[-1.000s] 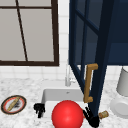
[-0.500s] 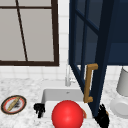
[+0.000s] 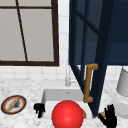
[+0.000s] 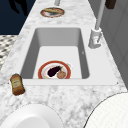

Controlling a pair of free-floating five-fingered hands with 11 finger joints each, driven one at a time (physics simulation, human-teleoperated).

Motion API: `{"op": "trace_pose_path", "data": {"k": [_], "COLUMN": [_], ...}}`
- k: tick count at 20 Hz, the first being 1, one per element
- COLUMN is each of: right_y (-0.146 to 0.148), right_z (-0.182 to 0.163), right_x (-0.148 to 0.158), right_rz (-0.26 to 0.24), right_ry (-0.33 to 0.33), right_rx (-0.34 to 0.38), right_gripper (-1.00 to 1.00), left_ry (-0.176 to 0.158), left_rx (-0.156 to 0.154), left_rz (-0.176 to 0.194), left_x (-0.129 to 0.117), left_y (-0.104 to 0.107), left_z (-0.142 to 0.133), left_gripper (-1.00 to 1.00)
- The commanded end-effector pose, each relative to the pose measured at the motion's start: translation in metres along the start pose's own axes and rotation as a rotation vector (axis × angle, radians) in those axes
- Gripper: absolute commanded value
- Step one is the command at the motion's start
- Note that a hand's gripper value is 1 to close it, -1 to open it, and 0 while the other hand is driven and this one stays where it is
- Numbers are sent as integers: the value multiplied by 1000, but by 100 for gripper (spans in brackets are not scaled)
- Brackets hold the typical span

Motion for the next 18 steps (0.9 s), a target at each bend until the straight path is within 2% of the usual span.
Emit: {"op": "trace_pose_path", "data": {"k": [1, 2, 4, 5, 7, 13, 14, 15, 16, 17, 18], "right_y": [-10, -11, -11, -9, -9, -6, -1, 0, -4, 0, -4], "right_z": [2, 2, 0, 1, 1, -1, -2, -4, -2, -3, -1], "right_x": [-12, -16, -19, -15, -19, -27, -27, -33, -27, -27, -25], "right_rz": [6, 15, 49, 65, 80, 136, 128, 85, 70, 81, 72], "right_ry": [73, 72, -15, -83, -128, -259, -244, -119, -180, -180, -186], "right_rx": [103, 118, 80, 61, 22, 16, 67, 86, 26, 44, 25], "right_gripper": [-100, -100, -100, -100, -100, -100, -100, -100, -100, -100, -100], "left_ry": [0, 0, 0, 0, 0, 0, 0, 0, 0, 0, 0], "left_rx": [0, 0, 0, 0, 0, 0, 0, 0, 0, 0, 0], "left_rz": [0, 0, 0, 0, 0, 0, 0, 0, 0, 0, 0], "left_x": [0, 0, 0, 0, 0, 0, 0, 0, 0, 0, 0], "left_y": [0, 0, 0, 0, 0, 0, 0, 0, 0, 0, 0], "left_z": [0, 0, 0, 0, 0, 0, 0, 0, 0, 0, 0], "left_gripper": [0, 0, 0, 0, 0, 0, 0, 0, 0, 0, 0]}}
